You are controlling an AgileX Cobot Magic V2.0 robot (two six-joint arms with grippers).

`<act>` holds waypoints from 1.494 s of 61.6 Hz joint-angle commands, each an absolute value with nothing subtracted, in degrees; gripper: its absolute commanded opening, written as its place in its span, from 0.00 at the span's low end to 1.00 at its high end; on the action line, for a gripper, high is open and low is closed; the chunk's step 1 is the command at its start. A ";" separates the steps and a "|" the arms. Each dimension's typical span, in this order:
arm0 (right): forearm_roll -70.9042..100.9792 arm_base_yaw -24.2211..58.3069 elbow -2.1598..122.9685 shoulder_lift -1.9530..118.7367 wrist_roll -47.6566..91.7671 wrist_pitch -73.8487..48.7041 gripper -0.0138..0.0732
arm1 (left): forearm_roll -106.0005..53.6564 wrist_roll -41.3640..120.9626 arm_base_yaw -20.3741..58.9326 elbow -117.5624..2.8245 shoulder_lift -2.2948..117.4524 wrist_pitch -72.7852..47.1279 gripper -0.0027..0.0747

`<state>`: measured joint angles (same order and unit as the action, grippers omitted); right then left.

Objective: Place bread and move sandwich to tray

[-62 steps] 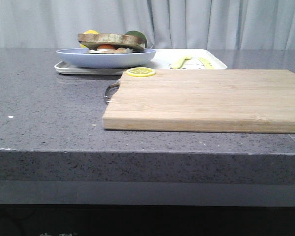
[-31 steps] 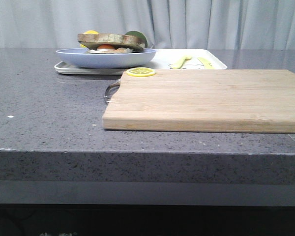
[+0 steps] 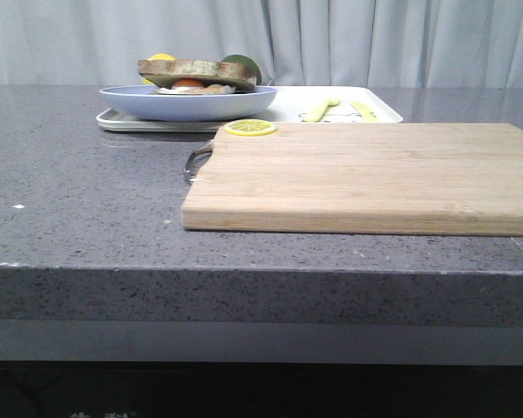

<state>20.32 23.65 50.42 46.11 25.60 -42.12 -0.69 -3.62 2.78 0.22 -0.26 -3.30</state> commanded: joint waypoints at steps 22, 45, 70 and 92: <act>21.47 22.52 50.91 44.06 25.80 -38.67 0.08 | -1.16 -3.60 2.75 0.40 -1.53 1.43 0.01; 21.69 4.51 28.99 22.84 25.86 -16.07 0.08 | -1.16 -3.60 2.75 0.40 -1.53 1.43 0.01; 23.87 0.49 7.13 4.69 25.86 -6.72 0.08 | -1.16 -3.60 2.75 0.40 -1.53 1.43 0.01; 25.01 0.30 -0.67 -1.60 25.86 -2.99 0.08 | -1.16 -3.60 2.75 0.40 -1.53 1.43 0.01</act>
<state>24.25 0.75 -0.80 -0.60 25.60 -8.18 -0.69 -3.54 2.78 0.22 -0.26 -3.30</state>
